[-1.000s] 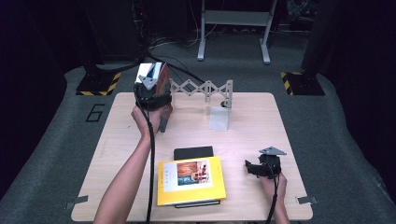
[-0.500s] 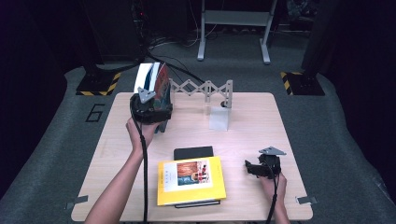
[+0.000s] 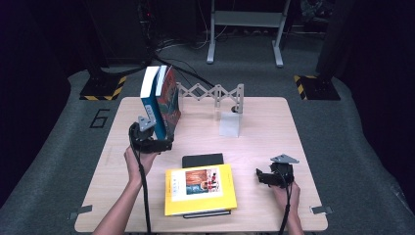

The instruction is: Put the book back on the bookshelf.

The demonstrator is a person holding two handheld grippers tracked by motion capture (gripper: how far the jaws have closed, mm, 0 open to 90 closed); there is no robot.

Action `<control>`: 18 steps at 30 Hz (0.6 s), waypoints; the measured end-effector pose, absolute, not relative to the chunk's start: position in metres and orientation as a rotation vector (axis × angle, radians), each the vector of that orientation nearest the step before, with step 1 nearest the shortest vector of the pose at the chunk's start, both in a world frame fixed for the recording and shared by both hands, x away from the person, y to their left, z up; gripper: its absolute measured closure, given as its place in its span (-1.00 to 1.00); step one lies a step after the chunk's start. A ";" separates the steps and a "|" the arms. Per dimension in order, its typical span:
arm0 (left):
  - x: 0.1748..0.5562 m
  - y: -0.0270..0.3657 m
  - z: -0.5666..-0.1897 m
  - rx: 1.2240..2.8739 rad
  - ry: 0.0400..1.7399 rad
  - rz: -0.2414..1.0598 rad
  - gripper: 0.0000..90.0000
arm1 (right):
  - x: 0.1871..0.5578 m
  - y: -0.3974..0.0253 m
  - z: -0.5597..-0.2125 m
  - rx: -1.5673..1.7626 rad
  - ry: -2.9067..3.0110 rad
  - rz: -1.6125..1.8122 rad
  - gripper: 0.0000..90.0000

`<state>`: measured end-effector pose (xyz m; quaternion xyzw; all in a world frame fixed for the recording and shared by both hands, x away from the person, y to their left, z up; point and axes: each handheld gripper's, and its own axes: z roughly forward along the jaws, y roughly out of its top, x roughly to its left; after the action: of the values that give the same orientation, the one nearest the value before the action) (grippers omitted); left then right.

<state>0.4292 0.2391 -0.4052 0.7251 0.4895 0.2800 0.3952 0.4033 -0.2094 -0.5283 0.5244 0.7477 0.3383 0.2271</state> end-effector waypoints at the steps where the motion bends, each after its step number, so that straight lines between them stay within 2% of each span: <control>1: 0.427 0.241 -0.410 1.838 1.248 0.705 -0.99 | 0.404 -0.210 -0.529 1.437 2.059 0.933 -0.70; 9: 0.405 0.250 -0.440 1.904 1.269 0.650 -1.00 | 0.404 -0.209 -0.529 1.432 2.071 0.923 -0.75; 18: 0.382 0.251 -0.470 1.947 1.283 0.534 -1.00 | 0.405 -0.204 -0.528 1.421 2.145 0.905 -1.00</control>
<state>0.3818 0.2511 -0.4696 0.7574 0.4993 0.2076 0.3660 0.4049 -0.2044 -0.5283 0.5100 0.7695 0.3247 0.2056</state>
